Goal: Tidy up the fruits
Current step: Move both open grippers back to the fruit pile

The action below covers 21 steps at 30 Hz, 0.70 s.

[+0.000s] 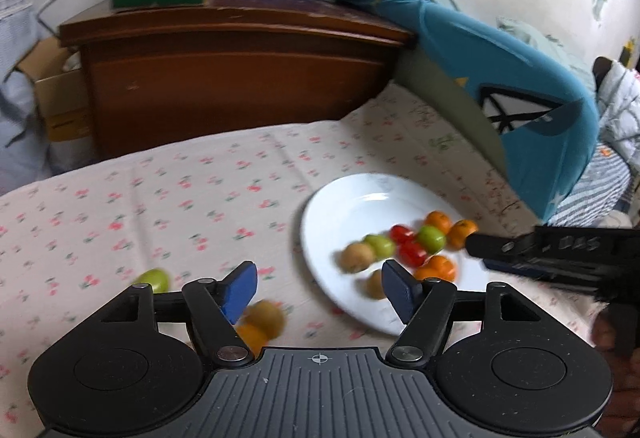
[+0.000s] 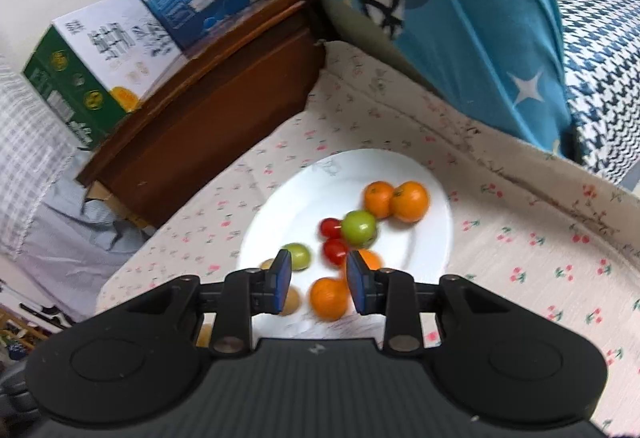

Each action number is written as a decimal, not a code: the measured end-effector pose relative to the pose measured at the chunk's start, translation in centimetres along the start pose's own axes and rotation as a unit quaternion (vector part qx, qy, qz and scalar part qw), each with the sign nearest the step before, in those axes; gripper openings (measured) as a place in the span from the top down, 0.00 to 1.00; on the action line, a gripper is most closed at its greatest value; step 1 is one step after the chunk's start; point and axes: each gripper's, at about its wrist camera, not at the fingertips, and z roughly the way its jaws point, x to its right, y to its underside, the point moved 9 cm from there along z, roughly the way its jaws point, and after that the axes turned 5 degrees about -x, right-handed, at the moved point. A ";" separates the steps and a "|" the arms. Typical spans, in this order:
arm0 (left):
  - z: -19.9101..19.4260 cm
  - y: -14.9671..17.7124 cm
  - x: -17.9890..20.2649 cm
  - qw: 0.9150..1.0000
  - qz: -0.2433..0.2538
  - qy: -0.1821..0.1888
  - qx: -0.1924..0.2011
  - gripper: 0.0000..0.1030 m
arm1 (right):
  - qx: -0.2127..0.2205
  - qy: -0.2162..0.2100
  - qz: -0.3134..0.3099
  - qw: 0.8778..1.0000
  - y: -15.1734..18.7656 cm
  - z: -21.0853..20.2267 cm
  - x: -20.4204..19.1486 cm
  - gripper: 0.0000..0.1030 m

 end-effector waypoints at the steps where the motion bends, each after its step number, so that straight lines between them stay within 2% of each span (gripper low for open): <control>1: -0.1 0.3 -0.7 1.000 -0.001 -0.009 -0.003 0.32 | 0.003 0.001 -0.003 1.000 0.3 -0.2 -0.4 0.68; 11: -2.0 2.5 -6.8 0.995 -0.076 -0.049 -0.030 0.32 | -0.023 -0.012 -0.070 0.997 5.1 -0.4 -4.8 0.66; 21: -3.9 3.5 -8.8 0.993 -0.080 -0.075 -0.037 0.32 | -0.046 -0.037 -0.112 0.992 8.1 -0.8 -6.9 0.66</control>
